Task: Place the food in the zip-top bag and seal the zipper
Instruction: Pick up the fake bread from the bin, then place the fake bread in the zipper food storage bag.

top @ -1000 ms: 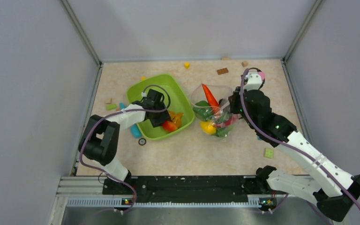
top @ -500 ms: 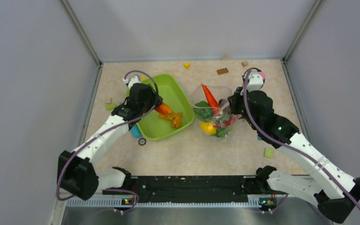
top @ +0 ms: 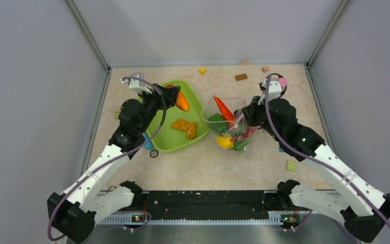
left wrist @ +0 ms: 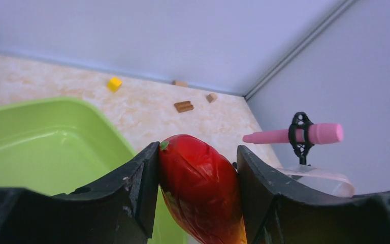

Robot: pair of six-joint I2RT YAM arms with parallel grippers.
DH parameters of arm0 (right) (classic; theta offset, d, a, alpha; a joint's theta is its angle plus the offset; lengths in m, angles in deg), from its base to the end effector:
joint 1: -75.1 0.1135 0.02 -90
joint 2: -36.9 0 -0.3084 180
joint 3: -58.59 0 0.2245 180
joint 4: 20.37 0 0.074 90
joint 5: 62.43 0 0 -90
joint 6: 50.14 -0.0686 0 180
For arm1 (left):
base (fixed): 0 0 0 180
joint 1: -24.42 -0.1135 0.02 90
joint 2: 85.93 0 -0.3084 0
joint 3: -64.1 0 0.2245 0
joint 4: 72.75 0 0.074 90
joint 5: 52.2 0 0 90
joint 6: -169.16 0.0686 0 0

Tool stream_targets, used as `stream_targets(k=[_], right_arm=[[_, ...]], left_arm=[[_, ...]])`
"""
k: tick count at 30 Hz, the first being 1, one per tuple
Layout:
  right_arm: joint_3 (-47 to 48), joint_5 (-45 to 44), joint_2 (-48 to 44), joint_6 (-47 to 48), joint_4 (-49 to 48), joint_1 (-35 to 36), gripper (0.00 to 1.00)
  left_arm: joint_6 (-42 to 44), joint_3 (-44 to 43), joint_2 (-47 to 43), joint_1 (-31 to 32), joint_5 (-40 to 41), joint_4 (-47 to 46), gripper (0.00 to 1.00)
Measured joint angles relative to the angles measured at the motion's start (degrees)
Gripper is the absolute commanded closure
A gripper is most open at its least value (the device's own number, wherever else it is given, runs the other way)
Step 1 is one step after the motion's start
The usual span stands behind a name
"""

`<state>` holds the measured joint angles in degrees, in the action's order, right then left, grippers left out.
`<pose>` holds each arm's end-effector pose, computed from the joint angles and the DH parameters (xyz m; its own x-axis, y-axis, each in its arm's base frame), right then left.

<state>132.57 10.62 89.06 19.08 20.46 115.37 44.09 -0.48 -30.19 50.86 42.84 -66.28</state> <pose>0.1436 0.0954 0.3950 -0.3771 0.1253 -0.9177 -0.2933 0.9237 0.2466 0.1911 -0.0883 0.4088 -0.1794 -0.5500 -0.8157 0.3200 0.7514 -0.5771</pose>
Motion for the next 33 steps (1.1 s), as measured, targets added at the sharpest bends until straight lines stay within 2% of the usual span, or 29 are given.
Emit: stream_targets(k=[5, 10, 14, 18, 25, 33], right_arm=[[0.0, 1.2, 0.3, -0.3, -0.1, 0.0, 1.0], [0.7, 1.4, 2.8, -2.9, 0.7, 0.0, 1.0], [4.9, 2.1, 6.3, -6.9, 4.4, 0.0, 1.0], [9.6, 3.6, 7.6, -10.6, 8.7, 0.0, 1.0], [15.6, 10.0, 8.1, -14.3, 13.3, 0.0, 1.0], [18.4, 19.5, 7.8, -16.2, 18.1, 0.0, 1.0]], left_arm=[[3.8, 4.3, 1.9, 0.9, -4.8, -14.0, 1.0], [6.0, 4.7, 8.2, 0.9, -15.7, -26.0, 1.0], [6.3, 3.5, 12.0, 0.9, -25.0, -33.4, 1.0], [6.8, 1.9, 13.3, 2.0, -30.3, -38.6, 1.0], [16.0, -0.2, 13.9, 12.7, -28.5, -41.7, 1.0], [16.5, -4.2, 20.2, 13.2, -26.1, -44.1, 1.0]])
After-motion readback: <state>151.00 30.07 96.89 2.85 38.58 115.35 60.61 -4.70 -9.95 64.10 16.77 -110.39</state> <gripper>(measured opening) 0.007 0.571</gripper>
